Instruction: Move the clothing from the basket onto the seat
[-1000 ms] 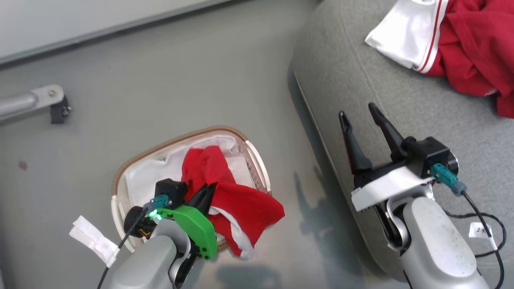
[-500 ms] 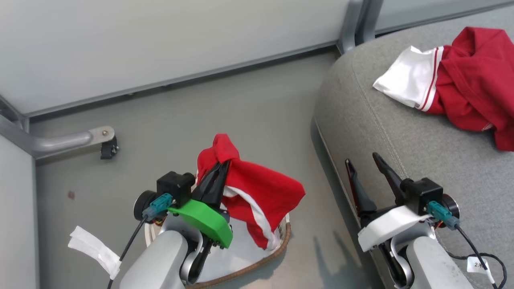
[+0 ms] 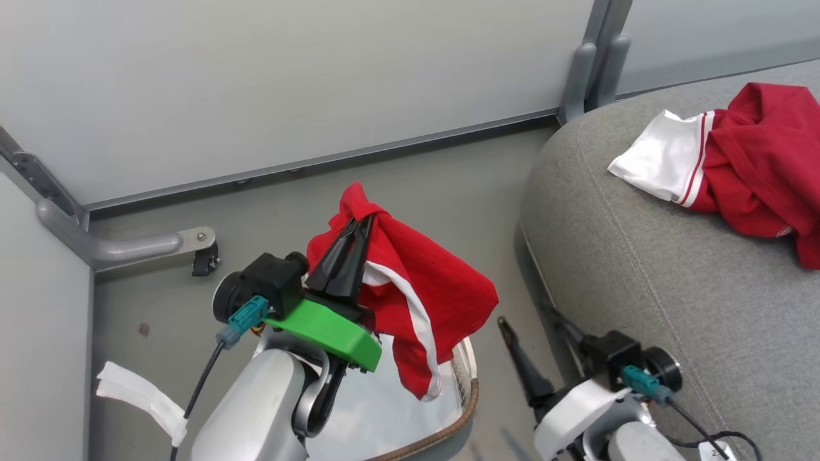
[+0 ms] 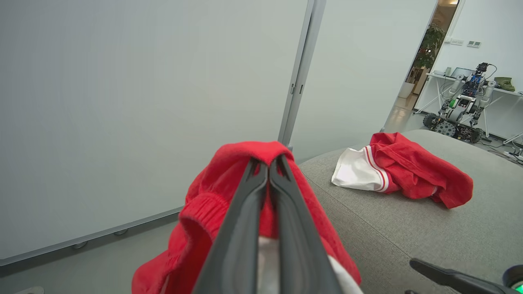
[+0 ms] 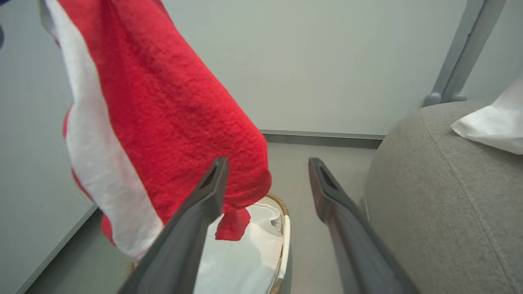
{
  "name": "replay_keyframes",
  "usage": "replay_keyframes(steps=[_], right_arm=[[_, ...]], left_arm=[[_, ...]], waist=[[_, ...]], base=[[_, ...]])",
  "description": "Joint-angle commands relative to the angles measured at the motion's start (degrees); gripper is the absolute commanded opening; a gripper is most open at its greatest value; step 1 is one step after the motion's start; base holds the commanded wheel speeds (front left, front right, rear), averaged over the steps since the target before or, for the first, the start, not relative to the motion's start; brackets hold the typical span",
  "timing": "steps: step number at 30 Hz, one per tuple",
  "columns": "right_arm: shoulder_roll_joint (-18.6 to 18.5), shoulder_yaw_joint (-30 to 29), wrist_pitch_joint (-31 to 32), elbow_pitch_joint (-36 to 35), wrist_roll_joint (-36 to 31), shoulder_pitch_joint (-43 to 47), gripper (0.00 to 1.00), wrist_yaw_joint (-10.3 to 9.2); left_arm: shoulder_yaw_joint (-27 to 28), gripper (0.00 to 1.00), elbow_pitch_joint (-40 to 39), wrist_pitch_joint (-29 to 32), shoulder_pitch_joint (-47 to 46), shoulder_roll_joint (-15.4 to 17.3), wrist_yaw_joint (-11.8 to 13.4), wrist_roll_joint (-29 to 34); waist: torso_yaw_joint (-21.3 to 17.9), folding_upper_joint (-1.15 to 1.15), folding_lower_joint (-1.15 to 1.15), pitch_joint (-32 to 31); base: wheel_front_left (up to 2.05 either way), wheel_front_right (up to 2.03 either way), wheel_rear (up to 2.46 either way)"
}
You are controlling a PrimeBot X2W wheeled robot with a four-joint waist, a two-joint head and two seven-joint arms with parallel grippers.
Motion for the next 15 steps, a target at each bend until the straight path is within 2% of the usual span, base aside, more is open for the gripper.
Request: replay_keyframes(steps=[1,9,15], right_arm=[[-0.1,1.4,-0.1,-0.3,0.6,0.4,1.0,-0.06],[-0.2,13.3,-0.1,-5.7,3.2,-3.9,1.0,-0.07],[-0.2,16.8,-0.1,-4.3,2.9,-8.8,1.0,-0.07]], left_arm=[[0.4,0.0,-0.1,0.0,0.8,0.1,-0.2,0.7],[0.0,0.0,-0.3,0.0,0.7,-0.9,-0.3,1.1],[-1.0,0.0,0.4,0.0,0.0,-1.4,-0.4,1.0]], waist=[[0.2,0.0,0.0,-0.1],[1.1,0.0,0.0,0.5],[2.0,0.0,0.0,0.8]], base=[[0.0,0.0,0.0],[0.0,0.0,0.0],[0.0,0.0,0.0]])
